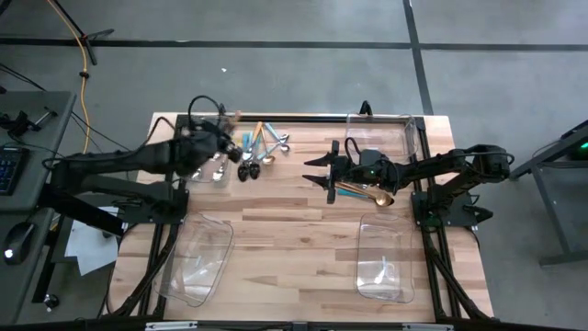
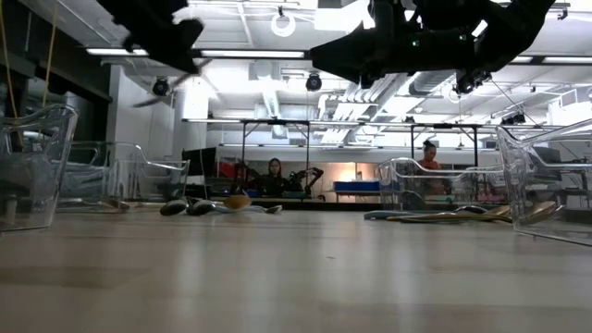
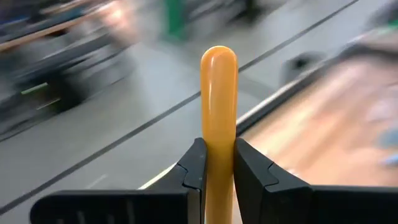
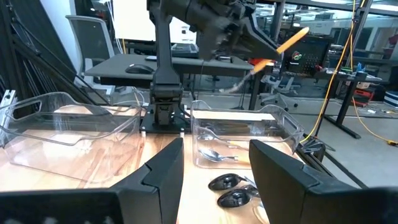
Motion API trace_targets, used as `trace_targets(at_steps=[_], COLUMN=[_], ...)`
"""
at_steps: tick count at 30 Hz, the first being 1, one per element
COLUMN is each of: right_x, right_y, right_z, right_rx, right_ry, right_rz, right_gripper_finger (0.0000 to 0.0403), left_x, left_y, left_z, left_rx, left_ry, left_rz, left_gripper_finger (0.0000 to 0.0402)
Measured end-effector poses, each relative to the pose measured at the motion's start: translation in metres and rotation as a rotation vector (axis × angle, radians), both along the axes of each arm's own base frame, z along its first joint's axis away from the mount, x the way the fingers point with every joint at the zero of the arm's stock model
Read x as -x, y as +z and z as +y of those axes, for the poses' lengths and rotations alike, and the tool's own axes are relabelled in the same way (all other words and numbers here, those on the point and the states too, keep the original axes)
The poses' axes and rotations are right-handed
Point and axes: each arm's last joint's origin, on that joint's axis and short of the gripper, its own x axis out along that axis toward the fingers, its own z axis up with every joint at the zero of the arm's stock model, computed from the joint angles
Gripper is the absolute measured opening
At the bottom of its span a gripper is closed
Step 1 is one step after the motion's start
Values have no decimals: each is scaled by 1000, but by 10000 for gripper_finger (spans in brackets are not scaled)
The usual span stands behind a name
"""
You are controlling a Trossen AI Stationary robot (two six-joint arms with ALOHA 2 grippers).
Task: Sort silverware by color (type)
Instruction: Put the yellow spoon into the top left transparent bin
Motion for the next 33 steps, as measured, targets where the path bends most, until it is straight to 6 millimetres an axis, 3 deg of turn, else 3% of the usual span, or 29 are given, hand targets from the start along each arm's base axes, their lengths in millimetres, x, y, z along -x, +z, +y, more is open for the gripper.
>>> trace_targets(at_steps=[7, 12, 33], right_x=[0, 0, 0], right_y=[0, 0, 1], right_z=[0, 0, 0], right_rx=[-29, -28, -18], right_ry=[1, 0, -1], right_rz=[-2, -3, -10], right_gripper_finger=[168, 168, 168], left_x=[28, 35, 33], left_y=[-22, -42, -99], left_z=[11, 27, 98], left_rx=[122, 159, 647], left_ry=[275, 391, 380], left_rz=[156, 199, 346], left_gripper_finger=[36, 36, 37])
